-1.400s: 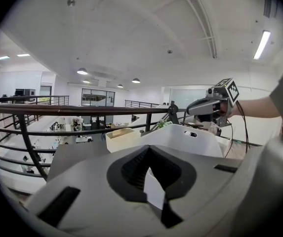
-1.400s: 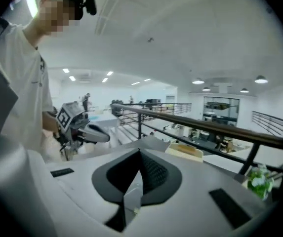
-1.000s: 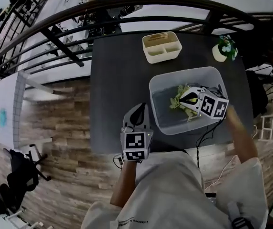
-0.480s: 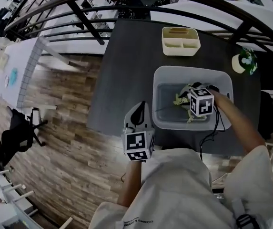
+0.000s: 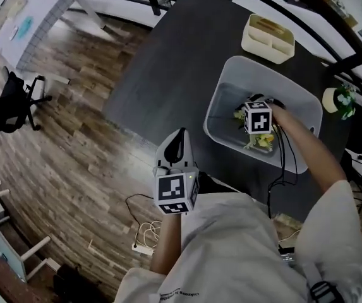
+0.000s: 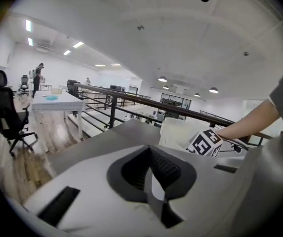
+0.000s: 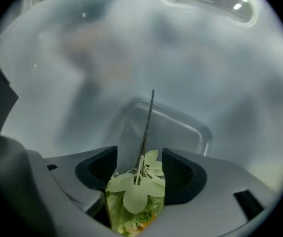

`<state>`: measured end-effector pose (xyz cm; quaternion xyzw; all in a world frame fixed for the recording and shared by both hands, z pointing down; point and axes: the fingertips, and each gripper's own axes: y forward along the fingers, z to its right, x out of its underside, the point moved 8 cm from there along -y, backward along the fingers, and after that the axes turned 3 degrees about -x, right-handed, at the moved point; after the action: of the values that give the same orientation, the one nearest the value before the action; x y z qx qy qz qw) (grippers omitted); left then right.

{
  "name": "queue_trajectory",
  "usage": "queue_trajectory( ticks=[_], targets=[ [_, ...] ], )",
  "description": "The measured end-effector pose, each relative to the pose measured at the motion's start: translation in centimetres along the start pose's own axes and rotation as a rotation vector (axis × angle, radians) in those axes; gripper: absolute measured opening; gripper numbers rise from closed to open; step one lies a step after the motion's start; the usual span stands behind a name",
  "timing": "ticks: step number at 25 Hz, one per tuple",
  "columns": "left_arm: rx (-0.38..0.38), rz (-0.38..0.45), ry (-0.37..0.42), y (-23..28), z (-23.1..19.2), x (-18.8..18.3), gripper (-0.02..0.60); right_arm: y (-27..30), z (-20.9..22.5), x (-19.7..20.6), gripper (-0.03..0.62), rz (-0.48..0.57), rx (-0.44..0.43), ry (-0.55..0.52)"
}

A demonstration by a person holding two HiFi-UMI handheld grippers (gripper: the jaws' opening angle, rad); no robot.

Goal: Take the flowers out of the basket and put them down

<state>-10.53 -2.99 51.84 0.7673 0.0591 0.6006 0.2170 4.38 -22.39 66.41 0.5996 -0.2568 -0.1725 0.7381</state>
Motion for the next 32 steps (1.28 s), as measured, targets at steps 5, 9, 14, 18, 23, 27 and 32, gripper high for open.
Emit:
queue_trajectory(
  ticks=[5,9,14,18,23,27,32],
  targets=[
    [-0.071,-0.020,-0.004,-3.3,-1.9,1.9,0.023,2.5,0.4,0.4,0.177,-0.089,0.062,-0.052],
    [-0.127,-0.011,-0.014,-5.3,-3.0,2.4,0.023,3.0,0.2,1.2,0.099,-0.136,0.011,-0.013],
    [-0.188,0.013,-0.026,-8.1,-3.8,3.4,0.023,2.5,0.3,1.5,0.065,-0.150,0.002,0.075],
    [-0.213,0.016,-0.045,-10.7,-3.6,4.5,0.023,0.4,0.7,1.8,0.058,-0.159,0.073,0.147],
    [-0.234,0.031,-0.056,-13.5,-2.9,5.5,0.023,-2.6,0.3,1.3,0.057,-0.115,0.144,0.195],
    [-0.236,0.038,-0.046,-14.7,-2.0,6.1,0.023,-5.1,-0.4,1.6,0.058,-0.081,0.196,0.207],
    [-0.218,0.058,-0.039,-16.0,-1.2,6.5,0.023,-8.1,-1.3,1.2,0.058,0.009,0.282,0.230]
  ],
)
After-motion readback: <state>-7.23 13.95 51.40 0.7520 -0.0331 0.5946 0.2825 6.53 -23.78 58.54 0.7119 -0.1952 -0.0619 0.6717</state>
